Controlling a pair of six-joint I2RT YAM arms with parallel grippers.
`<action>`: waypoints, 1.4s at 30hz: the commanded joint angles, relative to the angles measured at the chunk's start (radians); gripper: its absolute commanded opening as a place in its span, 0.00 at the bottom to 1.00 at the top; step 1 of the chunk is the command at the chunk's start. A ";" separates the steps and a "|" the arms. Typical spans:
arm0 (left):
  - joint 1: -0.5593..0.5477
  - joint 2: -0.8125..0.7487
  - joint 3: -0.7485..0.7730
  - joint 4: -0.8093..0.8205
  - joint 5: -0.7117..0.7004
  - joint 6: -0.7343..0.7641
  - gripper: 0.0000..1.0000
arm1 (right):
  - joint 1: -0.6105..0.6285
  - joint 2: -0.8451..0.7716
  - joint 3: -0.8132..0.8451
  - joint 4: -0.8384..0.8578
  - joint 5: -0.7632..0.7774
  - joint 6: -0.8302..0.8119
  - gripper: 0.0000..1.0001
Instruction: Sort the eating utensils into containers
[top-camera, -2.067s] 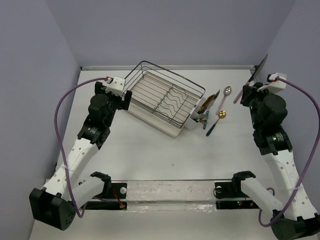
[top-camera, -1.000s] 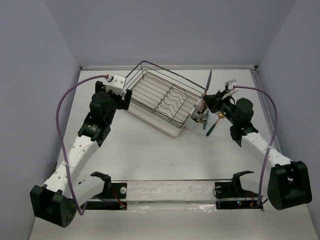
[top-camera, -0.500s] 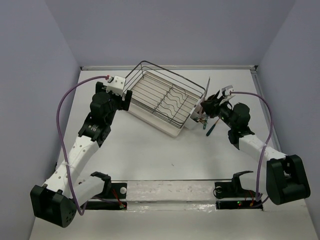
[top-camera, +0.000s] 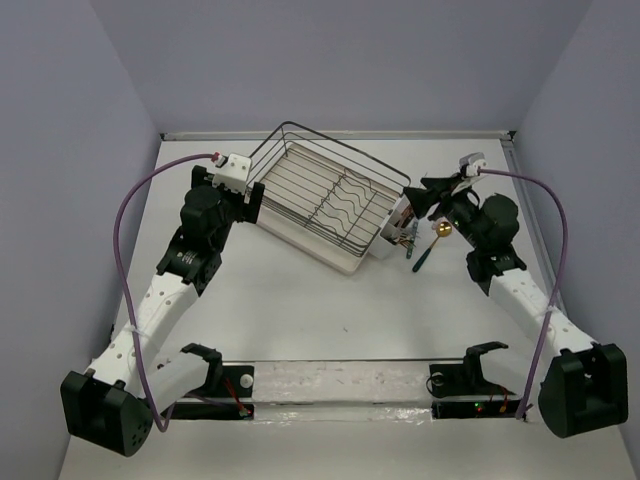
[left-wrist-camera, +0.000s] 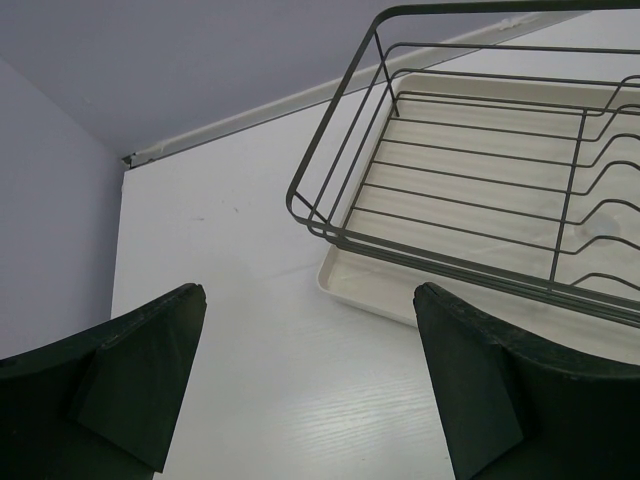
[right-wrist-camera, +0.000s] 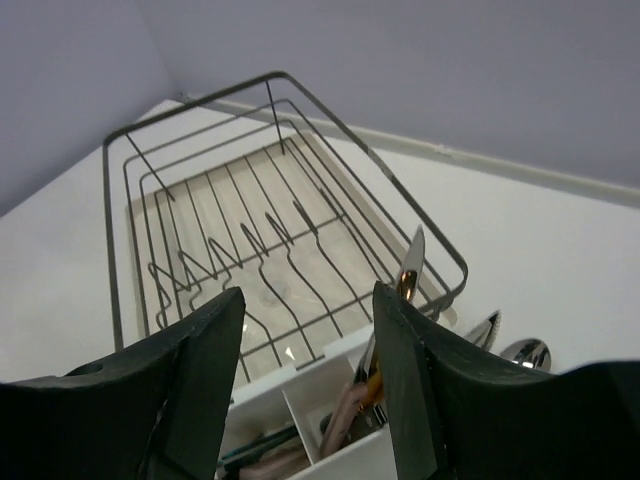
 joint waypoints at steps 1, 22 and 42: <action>0.003 -0.027 -0.011 0.054 0.002 0.005 0.99 | 0.008 -0.064 0.229 -0.107 0.020 -0.009 0.63; 0.008 -0.067 -0.070 0.051 -0.010 -0.018 0.99 | -0.296 0.489 0.912 -0.974 0.385 0.280 0.68; 0.047 -0.050 -0.077 0.040 -0.015 -0.027 0.99 | -0.244 1.088 1.173 -1.208 0.526 0.191 0.57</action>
